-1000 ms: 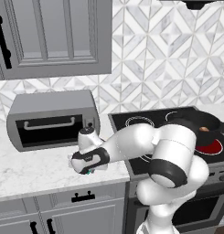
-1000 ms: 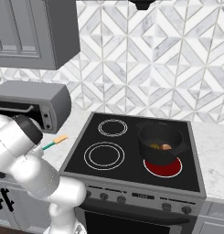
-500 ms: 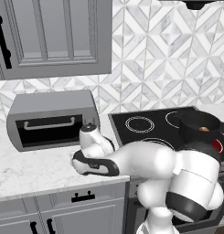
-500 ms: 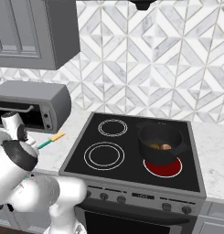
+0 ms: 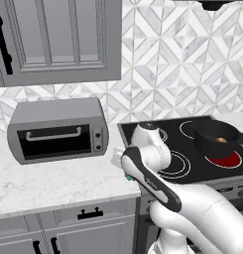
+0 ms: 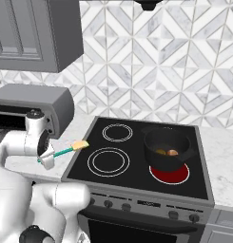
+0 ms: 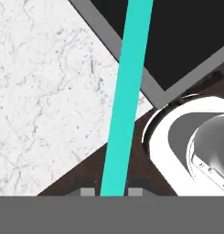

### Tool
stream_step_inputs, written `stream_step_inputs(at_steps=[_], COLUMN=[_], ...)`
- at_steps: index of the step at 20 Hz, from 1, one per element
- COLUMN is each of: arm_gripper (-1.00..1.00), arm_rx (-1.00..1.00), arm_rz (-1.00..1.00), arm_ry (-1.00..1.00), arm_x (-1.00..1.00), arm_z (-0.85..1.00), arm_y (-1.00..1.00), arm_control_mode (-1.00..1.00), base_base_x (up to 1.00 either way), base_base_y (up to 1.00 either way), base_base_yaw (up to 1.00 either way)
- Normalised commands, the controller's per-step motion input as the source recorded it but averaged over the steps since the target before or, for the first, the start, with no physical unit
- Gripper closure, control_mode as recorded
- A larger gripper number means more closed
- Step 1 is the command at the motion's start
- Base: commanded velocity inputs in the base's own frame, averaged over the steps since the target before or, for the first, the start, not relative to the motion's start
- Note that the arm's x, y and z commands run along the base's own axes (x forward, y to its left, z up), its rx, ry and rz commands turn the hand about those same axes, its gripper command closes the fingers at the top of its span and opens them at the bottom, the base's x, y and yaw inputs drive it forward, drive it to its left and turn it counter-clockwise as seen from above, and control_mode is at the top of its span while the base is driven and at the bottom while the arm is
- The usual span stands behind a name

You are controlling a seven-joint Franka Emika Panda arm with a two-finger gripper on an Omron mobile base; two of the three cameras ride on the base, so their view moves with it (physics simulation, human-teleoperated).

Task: Put the onion and avocado in the pot. Retrieve the spatula and lightly stir the vegetables in the pot.

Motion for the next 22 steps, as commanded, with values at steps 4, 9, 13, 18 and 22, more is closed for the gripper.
stream_step_inputs(at_steps=[4, 9, 13, 18, 22], arm_gripper=[1.00, 1.00, 1.00, 1.00, 1.00], arm_rx=[0.16, 0.25, 0.28, 0.30, 0.40], arm_rz=[-0.22, -0.26, -0.30, -0.30, -0.26], arm_ry=[0.00, 0.05, 0.13, 0.23, 0.42], arm_x=[0.03, 0.12, 0.63, 0.65, 0.56], arm_z=[1.00, 1.00, 1.00, 1.00, 0.61], arm_y=[-0.86, -0.67, -0.38, -0.40, -0.63], arm_control_mode=[-1.00, -1.00, -1.00, -1.00, -1.00], base_base_x=[0.00, 0.00, 0.00, 0.00, 0.00], base_base_y=[0.00, 0.00, 0.00, 0.00, 0.00], base_base_yaw=[0.00, 0.00, 0.00, 0.00, 0.00])
